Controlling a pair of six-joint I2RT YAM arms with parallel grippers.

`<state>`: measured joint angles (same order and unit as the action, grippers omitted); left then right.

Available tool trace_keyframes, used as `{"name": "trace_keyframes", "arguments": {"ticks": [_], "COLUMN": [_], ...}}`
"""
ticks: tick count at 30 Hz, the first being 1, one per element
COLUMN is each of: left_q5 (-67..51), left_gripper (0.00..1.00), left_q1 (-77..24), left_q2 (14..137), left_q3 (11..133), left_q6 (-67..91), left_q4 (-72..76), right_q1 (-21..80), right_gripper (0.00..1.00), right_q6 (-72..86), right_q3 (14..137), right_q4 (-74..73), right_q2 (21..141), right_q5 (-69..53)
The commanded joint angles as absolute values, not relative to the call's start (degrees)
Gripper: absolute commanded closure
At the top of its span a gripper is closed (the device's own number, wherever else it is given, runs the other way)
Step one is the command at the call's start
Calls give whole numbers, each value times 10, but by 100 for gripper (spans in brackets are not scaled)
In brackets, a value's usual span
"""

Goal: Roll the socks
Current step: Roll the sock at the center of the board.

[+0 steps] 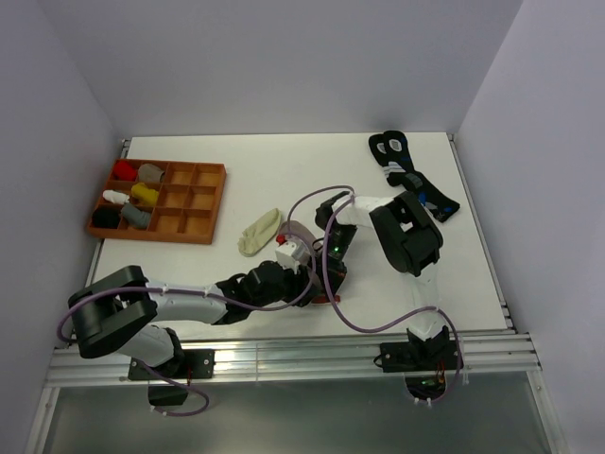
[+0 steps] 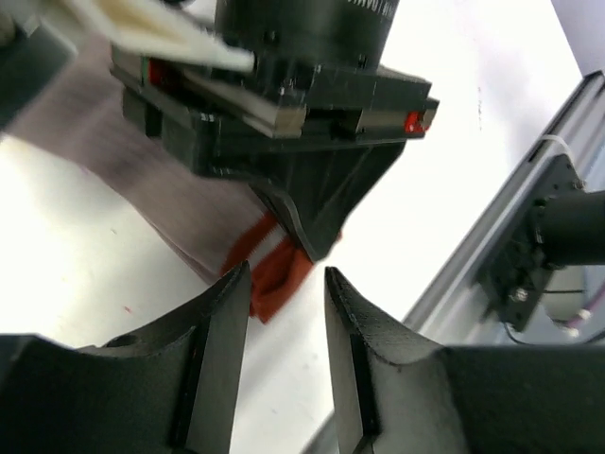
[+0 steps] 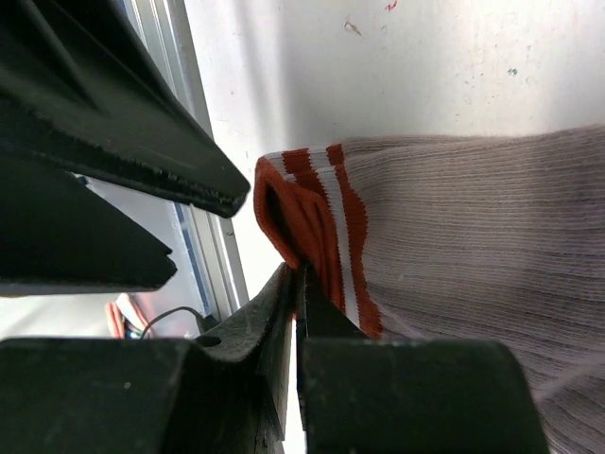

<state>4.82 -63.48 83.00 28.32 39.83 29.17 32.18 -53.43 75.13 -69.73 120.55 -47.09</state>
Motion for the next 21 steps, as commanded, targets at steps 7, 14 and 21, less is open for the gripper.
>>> {"name": "trace_keyframes", "arguments": {"ticks": [7, 14, 21], "left_q5": [17, -16, -23], "left_gripper": [56, 56, 56], "left_q1": [-635, -635, -635], "left_q2": [867, 906, 937], "left_q3": [284, 281, 283], "left_q6": [287, 300, 304], "left_q4": [377, 411, 428], "right_q1": [319, 319, 316], "right_gripper": [96, 96, 97], "right_q6": [-534, -528, -524], "right_q3": [786, 788, 781], "right_q4": [-722, -716, -708], "right_q2": [1221, 1232, 1229], "right_q5": [-474, -475, -474]}}
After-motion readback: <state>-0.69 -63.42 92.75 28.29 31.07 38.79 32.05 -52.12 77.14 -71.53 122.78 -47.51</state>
